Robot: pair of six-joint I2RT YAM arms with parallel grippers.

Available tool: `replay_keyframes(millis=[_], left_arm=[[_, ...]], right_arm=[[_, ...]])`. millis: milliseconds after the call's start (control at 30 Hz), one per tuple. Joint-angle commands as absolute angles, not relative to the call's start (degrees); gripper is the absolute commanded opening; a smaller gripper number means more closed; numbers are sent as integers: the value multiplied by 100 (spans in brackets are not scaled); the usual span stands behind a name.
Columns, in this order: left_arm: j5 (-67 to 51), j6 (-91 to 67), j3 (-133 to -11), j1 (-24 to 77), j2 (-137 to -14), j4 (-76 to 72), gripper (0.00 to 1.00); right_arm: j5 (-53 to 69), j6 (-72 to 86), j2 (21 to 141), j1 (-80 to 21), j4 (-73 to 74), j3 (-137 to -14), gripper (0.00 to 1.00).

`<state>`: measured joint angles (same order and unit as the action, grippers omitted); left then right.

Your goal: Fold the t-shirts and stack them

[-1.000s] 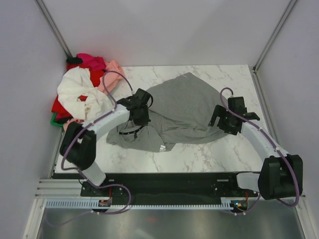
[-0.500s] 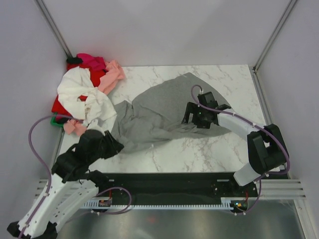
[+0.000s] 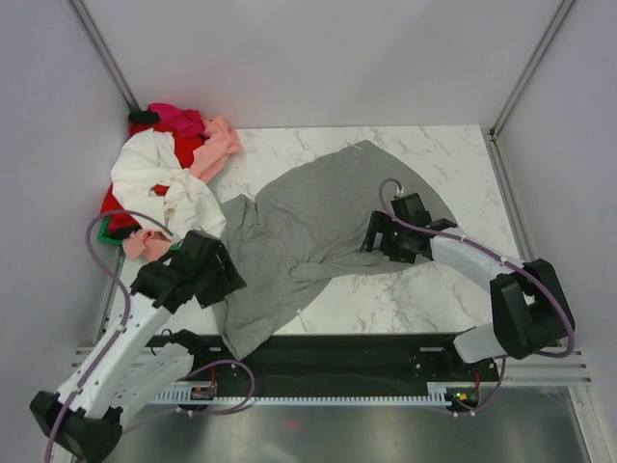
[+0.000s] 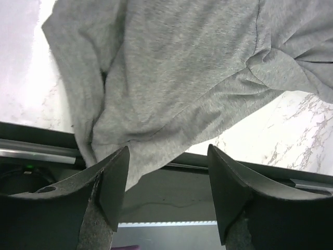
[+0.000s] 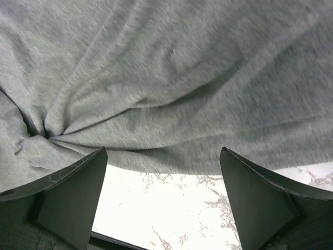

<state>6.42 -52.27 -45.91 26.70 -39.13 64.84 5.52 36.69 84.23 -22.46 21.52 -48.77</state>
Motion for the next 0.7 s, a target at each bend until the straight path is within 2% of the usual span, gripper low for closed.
replay_keyframes(millis=[0,100,167,233,300,400,600,667], left_arm=[[116,-5027,-4798,2601,-4569,5513,69],[613,-4686,-5009,2567,-5262,4730,79],[853,-4545,-5115,2366,-6088,4483,80],[520,-4246,-5142,1786,-6764,4159,73],[351,-4044,-5037,1435,-7065,3579,70],[307,-3728,-5027,1231,-7549,2859,63],[431,-3455,-5335,959,-8313,2540,55],[404,-3411,-5361,862,-8446,2470,49]], right_arm=[[439,3639,8017,-2267,1838,-4519,97],[439,3647,7963,-2268,1505,-4193,97],[474,3630,8007,-2259,1372,-4053,97],[483,3551,8095,-2285,1257,-3991,97],[414,3472,8104,-2294,1143,-3859,97],[352,3480,8016,-2285,933,-3604,97],[492,3472,7980,-2285,589,-3419,97],[562,3454,8112,-2285,563,-3454,96]])
